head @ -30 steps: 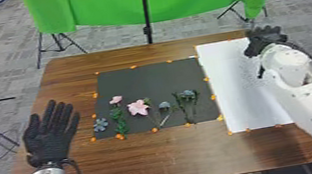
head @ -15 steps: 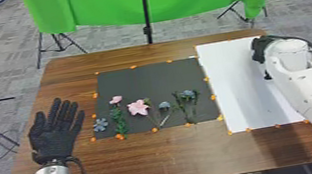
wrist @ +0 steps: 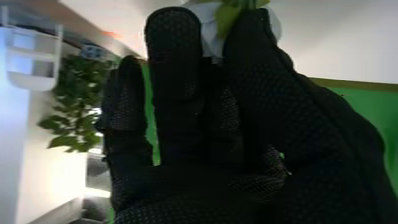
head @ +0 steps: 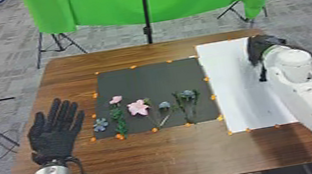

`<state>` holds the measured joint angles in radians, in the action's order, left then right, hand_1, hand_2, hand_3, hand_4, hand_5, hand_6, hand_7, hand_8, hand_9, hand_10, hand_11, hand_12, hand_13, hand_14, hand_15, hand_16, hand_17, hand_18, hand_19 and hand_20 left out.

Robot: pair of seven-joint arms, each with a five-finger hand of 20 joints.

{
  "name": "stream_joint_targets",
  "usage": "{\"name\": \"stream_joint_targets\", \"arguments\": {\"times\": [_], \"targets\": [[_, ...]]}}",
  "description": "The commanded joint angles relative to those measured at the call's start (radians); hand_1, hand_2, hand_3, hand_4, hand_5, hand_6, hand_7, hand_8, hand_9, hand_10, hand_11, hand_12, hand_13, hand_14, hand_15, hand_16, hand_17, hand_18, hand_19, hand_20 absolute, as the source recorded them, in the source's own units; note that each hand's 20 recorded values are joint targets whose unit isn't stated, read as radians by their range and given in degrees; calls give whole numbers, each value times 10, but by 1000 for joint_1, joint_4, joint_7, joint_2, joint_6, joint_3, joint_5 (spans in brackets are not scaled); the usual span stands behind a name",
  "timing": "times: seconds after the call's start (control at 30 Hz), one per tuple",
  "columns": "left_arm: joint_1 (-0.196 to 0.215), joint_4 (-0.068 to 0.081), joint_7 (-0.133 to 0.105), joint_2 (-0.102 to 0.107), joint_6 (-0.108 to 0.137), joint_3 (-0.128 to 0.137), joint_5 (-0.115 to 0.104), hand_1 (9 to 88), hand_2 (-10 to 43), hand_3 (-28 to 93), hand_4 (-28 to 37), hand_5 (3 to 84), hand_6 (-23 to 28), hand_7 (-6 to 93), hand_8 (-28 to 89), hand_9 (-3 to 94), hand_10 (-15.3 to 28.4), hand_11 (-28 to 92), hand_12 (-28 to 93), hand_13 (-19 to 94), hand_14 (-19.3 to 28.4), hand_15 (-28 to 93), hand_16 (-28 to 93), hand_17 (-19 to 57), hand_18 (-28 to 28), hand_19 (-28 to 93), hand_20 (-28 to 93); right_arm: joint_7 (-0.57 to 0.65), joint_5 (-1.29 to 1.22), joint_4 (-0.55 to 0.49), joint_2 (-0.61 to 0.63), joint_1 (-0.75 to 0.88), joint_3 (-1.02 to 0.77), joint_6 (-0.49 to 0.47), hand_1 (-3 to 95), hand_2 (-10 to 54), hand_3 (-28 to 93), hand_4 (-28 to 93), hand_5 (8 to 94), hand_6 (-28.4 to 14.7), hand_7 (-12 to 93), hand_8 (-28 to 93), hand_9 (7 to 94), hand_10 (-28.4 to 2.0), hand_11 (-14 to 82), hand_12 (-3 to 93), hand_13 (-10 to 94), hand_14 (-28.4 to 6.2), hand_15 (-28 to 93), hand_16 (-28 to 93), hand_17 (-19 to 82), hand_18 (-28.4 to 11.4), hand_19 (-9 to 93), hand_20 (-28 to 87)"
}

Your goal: Arrange flowers

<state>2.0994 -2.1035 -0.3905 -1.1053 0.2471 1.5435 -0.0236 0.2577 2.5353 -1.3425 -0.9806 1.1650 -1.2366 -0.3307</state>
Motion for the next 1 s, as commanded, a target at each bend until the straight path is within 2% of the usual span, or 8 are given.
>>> {"name": "stream_joint_targets", "arguments": {"times": [0.03,0.17,0.23,0.33,0.4,0.53,0.67,1.0], "targets": [[38,-8,-8,1,-16,11,5,294,157,766,-283,462,99,137,-112,404,158,235,84,298,160,379,-95,-86,137,364,105,-72,-77,-294,125,125,2,10,602,-95,699,-283,741,17,297,-55,845,-92,126,405,708,-57,433,398,305,-209,805,345],[39,-7,-12,7,-18,19,12,290,157,765,-283,461,99,137,-112,403,158,234,84,297,160,377,-95,-86,137,363,104,-104,-105,-427,146,186,1,-31,597,-95,705,-283,737,13,293,-57,840,-94,123,405,703,-59,436,397,301,-211,804,347],[40,-2,-13,5,-41,24,27,289,157,765,-283,460,97,136,-113,402,158,233,84,297,159,376,-95,-86,137,363,104,-127,-110,-469,150,215,14,-36,596,-95,705,-283,735,12,291,-55,839,-95,122,404,700,-59,438,395,299,-211,804,348],[39,4,-1,8,-79,28,82,287,158,762,-283,453,95,133,-113,397,157,227,84,293,159,372,-95,-87,138,363,104,-185,-82,-508,152,247,34,-68,590,-95,706,-283,733,9,285,-56,836,-96,121,402,695,-64,438,393,296,-213,803,349],[28,8,3,8,-88,27,95,285,160,761,-283,451,94,132,-111,394,158,223,84,291,160,370,-94,-88,138,362,103,-187,-87,-524,149,269,46,-61,584,-95,708,-283,731,7,281,-56,832,-98,117,400,694,-64,438,390,295,-214,801,349],[19,11,4,6,-79,27,94,284,160,760,-283,451,94,131,-110,394,158,220,87,290,161,368,-91,-89,138,359,102,-182,-96,-549,138,305,53,-53,578,-95,712,-283,730,5,277,-56,829,-99,115,398,691,-63,438,388,294,-214,800,348],[22,16,8,6,-90,32,116,284,160,759,-283,449,94,128,-110,393,156,219,89,290,161,367,-89,-89,138,358,103,-179,-106,-570,133,342,54,-41,573,-95,715,-283,728,3,275,-54,829,-100,114,396,691,-63,439,386,294,-214,800,348],[25,19,6,9,-101,38,124,282,161,759,-283,448,94,125,-107,393,157,214,91,290,160,364,-87,-90,138,357,103,-166,-137,-597,127,384,49,-33,559,-95,725,-283,704,-1,260,-57,801,-104,102,380,668,-63,444,381,290,-212,798,345]]}}
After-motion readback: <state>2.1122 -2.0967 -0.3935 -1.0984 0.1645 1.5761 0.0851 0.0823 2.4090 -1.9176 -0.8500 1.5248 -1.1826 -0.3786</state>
